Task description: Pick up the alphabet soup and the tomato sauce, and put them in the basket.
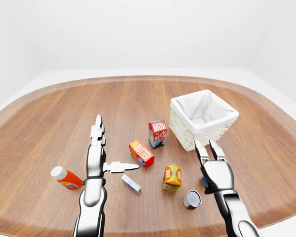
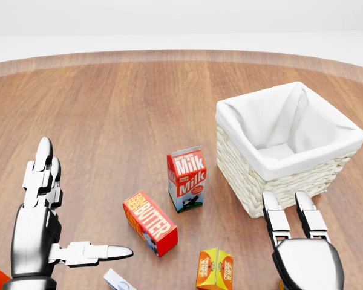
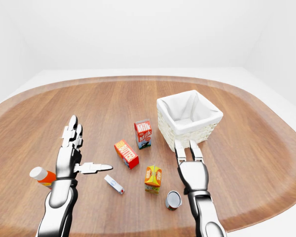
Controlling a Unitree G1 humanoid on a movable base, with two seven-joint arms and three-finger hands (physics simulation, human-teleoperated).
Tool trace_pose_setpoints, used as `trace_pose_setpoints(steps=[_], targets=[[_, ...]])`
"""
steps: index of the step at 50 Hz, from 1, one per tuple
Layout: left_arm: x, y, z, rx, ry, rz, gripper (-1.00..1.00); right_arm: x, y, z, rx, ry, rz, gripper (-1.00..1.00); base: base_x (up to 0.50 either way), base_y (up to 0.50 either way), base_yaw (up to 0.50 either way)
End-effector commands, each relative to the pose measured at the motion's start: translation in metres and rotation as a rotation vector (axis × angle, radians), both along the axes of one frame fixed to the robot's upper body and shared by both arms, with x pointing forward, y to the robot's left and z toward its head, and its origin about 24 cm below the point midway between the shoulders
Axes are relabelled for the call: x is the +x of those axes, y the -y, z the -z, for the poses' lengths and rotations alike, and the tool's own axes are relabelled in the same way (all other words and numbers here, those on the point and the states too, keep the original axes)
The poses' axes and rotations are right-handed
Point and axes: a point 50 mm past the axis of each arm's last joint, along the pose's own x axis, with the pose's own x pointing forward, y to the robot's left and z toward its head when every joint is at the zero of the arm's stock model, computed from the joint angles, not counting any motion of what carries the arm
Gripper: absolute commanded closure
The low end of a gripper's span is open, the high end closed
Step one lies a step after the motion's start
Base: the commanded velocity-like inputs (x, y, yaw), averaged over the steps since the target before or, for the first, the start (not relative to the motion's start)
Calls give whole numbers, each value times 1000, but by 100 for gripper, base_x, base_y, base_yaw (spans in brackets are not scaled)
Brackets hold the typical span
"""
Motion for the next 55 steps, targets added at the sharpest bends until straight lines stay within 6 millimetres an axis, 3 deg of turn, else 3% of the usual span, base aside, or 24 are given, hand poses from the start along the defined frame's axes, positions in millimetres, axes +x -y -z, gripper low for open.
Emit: trace_pose_setpoints(steps=[1, 55], targets=[[0, -1, 0, -6, 0, -5, -100, 2, 4, 11, -42, -32, 0, -100, 0, 0, 0], [1, -1, -1, -5, 6, -5, -100, 15, 21, 54, -58, -123, 10, -100, 0, 0, 0]])
